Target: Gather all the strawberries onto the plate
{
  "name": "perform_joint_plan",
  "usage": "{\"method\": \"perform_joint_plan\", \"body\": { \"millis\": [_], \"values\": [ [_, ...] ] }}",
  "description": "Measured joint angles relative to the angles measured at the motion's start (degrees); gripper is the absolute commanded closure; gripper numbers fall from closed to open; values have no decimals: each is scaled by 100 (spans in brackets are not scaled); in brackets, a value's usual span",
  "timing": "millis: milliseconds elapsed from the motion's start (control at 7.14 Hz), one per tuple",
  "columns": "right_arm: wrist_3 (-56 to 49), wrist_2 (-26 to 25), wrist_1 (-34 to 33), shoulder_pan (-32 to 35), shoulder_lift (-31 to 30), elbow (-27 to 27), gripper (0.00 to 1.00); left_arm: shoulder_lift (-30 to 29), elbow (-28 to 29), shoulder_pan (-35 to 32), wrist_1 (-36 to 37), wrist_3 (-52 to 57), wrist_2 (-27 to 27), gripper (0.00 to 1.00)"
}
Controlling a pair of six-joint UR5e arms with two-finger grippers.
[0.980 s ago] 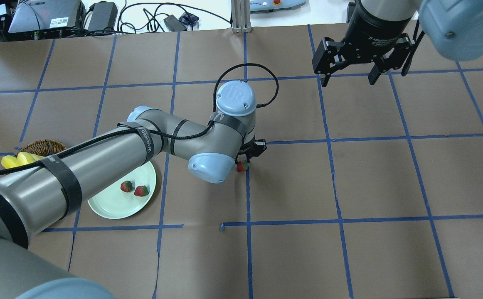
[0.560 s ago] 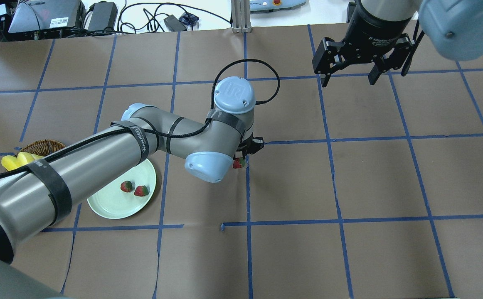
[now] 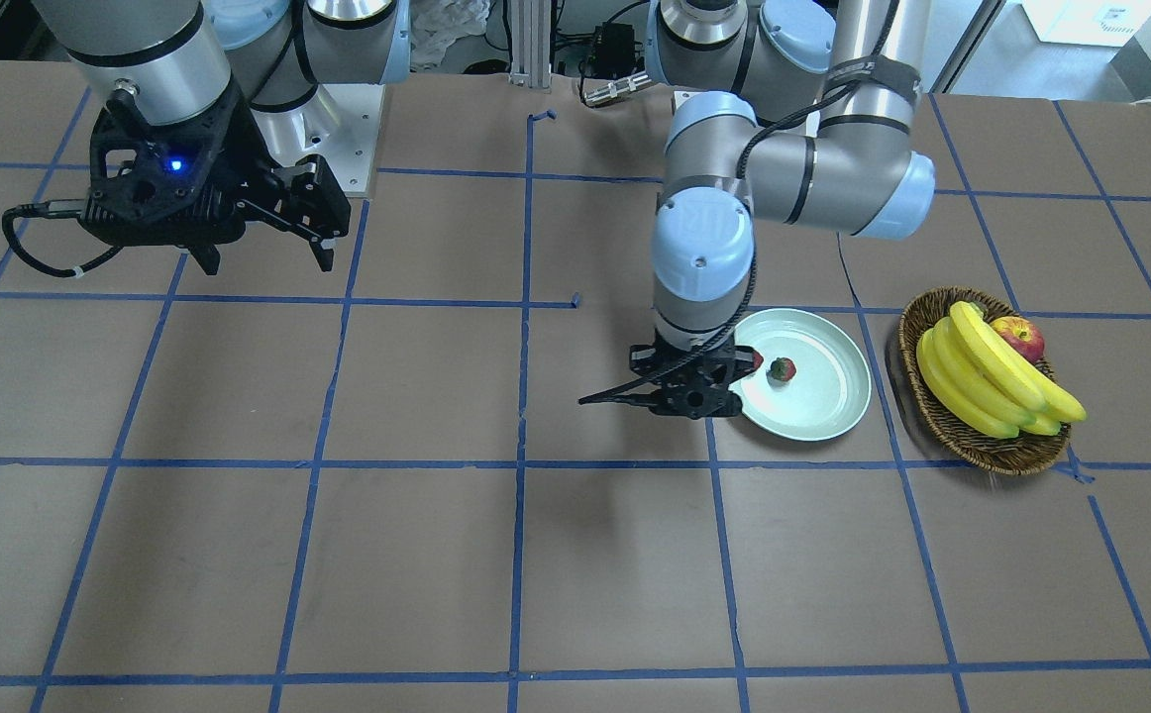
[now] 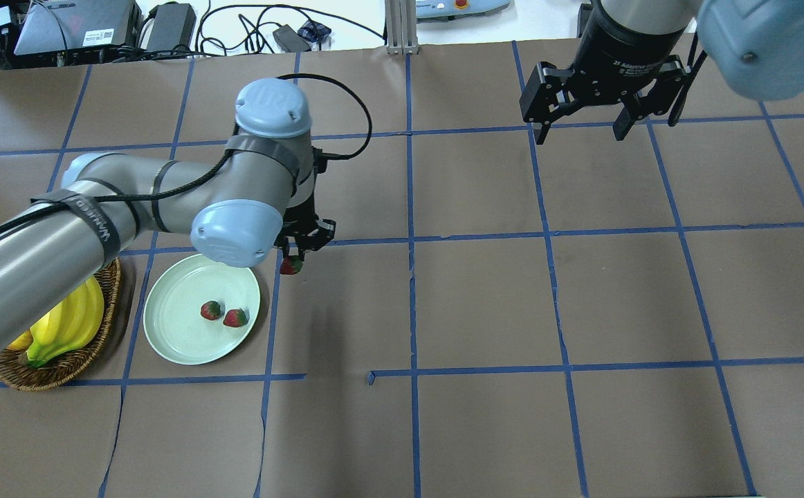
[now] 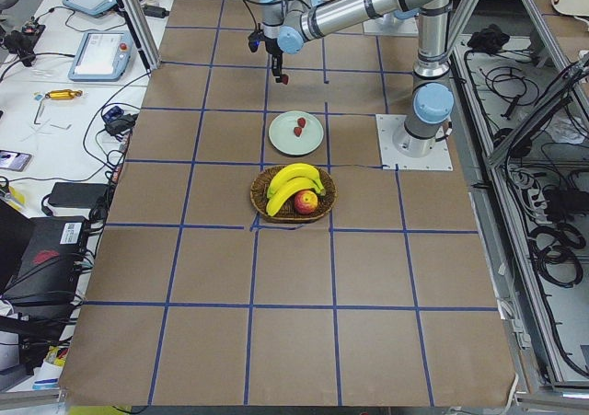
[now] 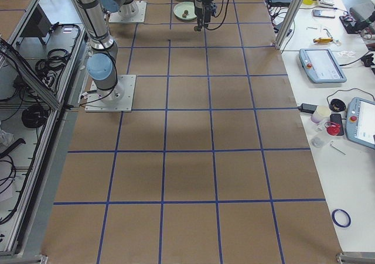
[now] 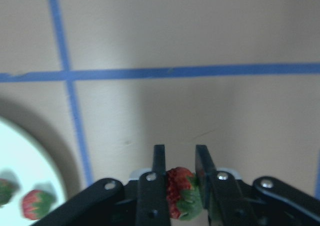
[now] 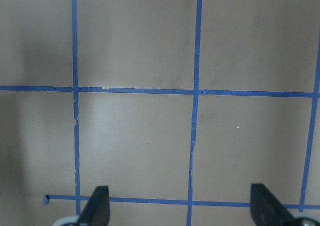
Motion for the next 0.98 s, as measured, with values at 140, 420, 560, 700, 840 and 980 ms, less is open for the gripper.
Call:
{"method": "perform_joint_plan", "body": {
  "millis": [140,420,560,700,840,980],
  "values": [
    [0,-4,0,-4,2,-1,0,229,-396,442,72,662,107,95],
    [0,-7,0,-7,0,0,0,584,-1149,1428,546,1986,223,75],
    [0,-8,0,-6,-1,1,0,656,-1513,1896,889,2457,205,32],
    [0,-8,0,-4,-1,2,0,681,-1775,2170,1142,2665,170,9],
    [0,-8,0,-5,-1,2,0,707,-1885,2248,1256,2587,149,0],
    [0,-8,0,-6,-1,2,0,777,-1820,2156,1302,2304,69,0]
  ]
}}
